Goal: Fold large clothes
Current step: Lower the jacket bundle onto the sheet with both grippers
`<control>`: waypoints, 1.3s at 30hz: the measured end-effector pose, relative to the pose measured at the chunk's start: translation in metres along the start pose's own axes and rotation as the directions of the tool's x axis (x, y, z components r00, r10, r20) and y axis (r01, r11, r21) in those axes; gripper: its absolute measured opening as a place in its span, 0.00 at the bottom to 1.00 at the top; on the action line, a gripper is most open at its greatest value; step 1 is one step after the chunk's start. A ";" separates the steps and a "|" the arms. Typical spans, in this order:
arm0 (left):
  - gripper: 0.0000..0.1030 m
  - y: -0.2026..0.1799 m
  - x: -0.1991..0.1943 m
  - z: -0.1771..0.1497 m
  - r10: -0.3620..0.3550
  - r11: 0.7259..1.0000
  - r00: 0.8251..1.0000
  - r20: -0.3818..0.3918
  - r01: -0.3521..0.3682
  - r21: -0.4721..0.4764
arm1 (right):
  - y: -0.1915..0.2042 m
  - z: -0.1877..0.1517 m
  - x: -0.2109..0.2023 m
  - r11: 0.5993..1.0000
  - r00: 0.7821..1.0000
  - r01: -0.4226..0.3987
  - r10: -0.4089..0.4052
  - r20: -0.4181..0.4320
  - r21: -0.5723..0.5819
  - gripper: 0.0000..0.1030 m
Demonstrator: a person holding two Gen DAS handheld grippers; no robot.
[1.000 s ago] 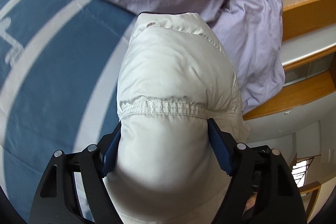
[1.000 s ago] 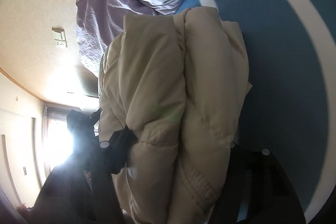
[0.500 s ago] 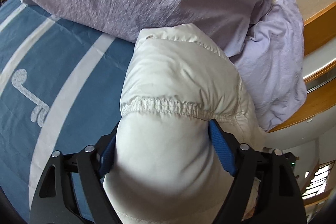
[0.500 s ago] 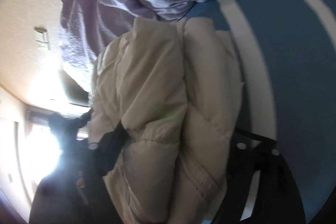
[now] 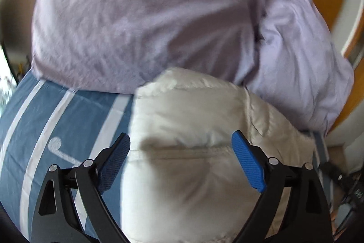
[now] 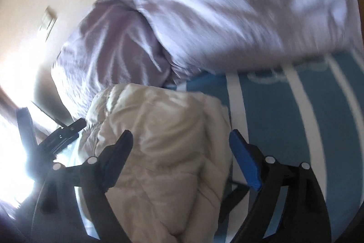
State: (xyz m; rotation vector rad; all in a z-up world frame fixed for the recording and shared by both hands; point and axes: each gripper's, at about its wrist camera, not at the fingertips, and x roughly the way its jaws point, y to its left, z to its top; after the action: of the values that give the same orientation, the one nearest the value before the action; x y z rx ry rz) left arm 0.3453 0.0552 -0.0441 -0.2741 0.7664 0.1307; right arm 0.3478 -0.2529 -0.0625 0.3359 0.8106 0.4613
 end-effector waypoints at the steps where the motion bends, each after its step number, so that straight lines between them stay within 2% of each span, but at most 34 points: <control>1: 0.89 -0.004 0.005 -0.003 -0.003 1.000 1.000 -0.016 0.004 0.015 | 0.011 0.004 0.004 1.000 1.000 0.012 -0.011 0.010 -0.029 0.75; 4: 0.90 -0.018 0.015 -0.014 0.049 0.996 0.999 -0.019 -0.048 0.079 | 0.038 0.004 0.011 0.991 0.998 0.047 -0.042 0.044 -0.129 0.71; 7: 0.91 -0.026 0.017 -0.021 0.057 0.991 0.998 -0.015 -0.054 0.119 | 0.049 0.004 0.014 0.985 0.996 0.072 -0.064 0.061 -0.156 0.68; 10: 0.91 -0.028 0.019 -0.026 0.054 0.989 0.998 -0.018 -0.051 0.137 | 0.049 0.005 0.017 0.982 0.993 0.098 -0.086 0.078 -0.162 0.67; 12: 0.91 -0.027 0.021 -0.028 0.050 0.989 0.999 -0.019 -0.047 0.141 | 0.049 0.003 0.019 0.980 0.992 0.107 -0.094 0.083 -0.167 0.61; 14: 0.91 -0.027 0.021 -0.029 0.049 0.989 0.999 -0.018 -0.046 0.144 | 0.050 0.001 0.026 0.977 0.991 0.123 -0.110 0.079 -0.176 0.57; 19: 0.91 -0.029 0.020 -0.028 0.055 0.987 0.998 -0.013 -0.053 0.153 | 0.047 -0.011 0.042 0.963 0.985 0.170 -0.163 0.050 -0.211 0.53; 29: 0.93 -0.036 0.016 -0.031 0.079 0.977 0.997 0.016 -0.080 0.195 | 0.025 -0.021 0.067 0.979 0.989 0.141 -0.146 -0.022 -0.148 0.53; 33: 0.98 -0.037 0.009 -0.033 0.080 0.976 0.996 0.025 -0.083 0.201 | 0.019 -0.022 0.068 0.987 0.989 0.133 -0.137 -0.046 -0.091 0.53; 39: 0.99 -0.033 -0.009 -0.042 0.068 0.980 0.997 0.029 -0.072 0.187 | 0.020 -0.027 0.060 0.983 0.983 0.172 -0.176 -0.060 -0.068 0.53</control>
State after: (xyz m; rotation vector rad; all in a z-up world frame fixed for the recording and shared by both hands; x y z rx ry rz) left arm 0.3180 0.0110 -0.0600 -0.0659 0.7603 0.1263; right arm 0.3578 -0.2025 -0.1074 0.1902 0.8793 0.3348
